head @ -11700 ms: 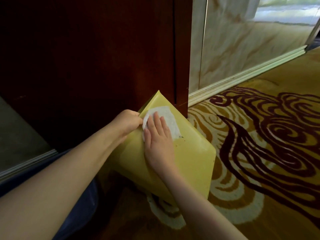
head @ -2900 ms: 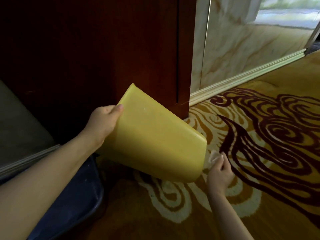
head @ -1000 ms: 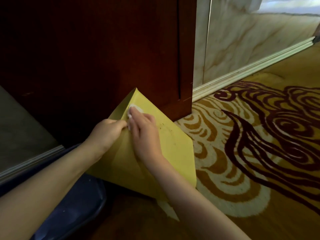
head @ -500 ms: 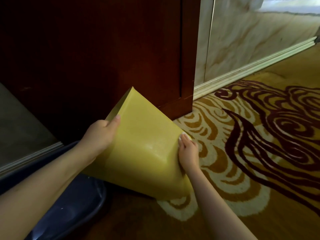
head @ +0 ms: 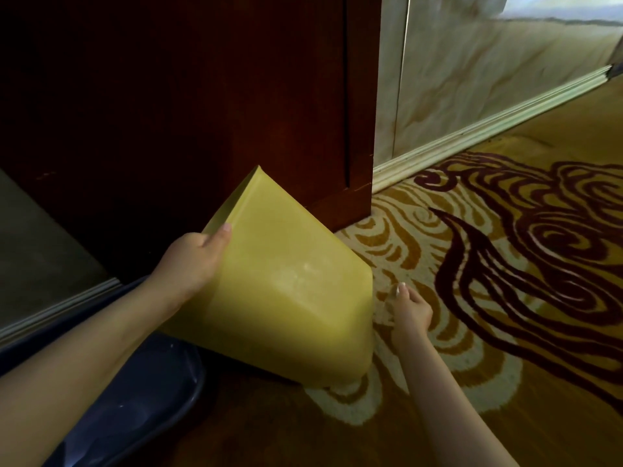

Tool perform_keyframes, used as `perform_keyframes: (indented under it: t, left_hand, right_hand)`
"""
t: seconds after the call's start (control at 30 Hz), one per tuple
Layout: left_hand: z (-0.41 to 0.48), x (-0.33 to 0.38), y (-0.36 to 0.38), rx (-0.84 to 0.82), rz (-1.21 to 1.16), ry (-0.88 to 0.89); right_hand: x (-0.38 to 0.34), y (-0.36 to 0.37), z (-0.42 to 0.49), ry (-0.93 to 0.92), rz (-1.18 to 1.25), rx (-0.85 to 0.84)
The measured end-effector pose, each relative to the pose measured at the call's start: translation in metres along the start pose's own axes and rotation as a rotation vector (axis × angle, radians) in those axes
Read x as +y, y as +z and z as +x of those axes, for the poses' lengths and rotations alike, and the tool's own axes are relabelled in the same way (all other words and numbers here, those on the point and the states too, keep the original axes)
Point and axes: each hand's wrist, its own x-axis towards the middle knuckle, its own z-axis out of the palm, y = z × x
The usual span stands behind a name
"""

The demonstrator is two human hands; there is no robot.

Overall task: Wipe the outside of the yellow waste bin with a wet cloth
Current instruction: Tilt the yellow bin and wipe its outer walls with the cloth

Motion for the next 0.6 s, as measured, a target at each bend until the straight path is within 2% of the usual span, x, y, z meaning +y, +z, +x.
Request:
perform_keyframes:
  t: [0.07, 0.2, 0.27, 0.33, 0.5, 0.6]
  left_hand:
    - [0.001, -0.002, -0.001, -0.003, -0.016, -0.006]
    - [0.001, -0.005, -0.003, -0.015, -0.035, -0.027]
    - [0.002, -0.005, -0.003, -0.016, -0.046, -0.038]
    - [0.003, -0.006, -0.003, -0.017, -0.045, -0.037]
    - [0.003, -0.005, -0.004, -0.022, -0.033, -0.027]
    - [0.002, -0.006, -0.006, -0.035, -0.042, -0.026]
  right_hand:
    - [-0.009, 0.0, -0.005, 0.016, 0.033, -0.048]
    - [-0.023, -0.005, -0.01, 0.224, 0.154, -0.205]
    - [-0.025, -0.007, -0.011, 0.238, 0.148, -0.243]
    - [-0.024, -0.008, -0.011, 0.153, 0.049, -0.248]
    - [-0.025, -0.007, -0.013, -0.234, -0.2, -0.132]
    - [-0.022, -0.005, -0.015, -0.337, -0.303, -0.054]
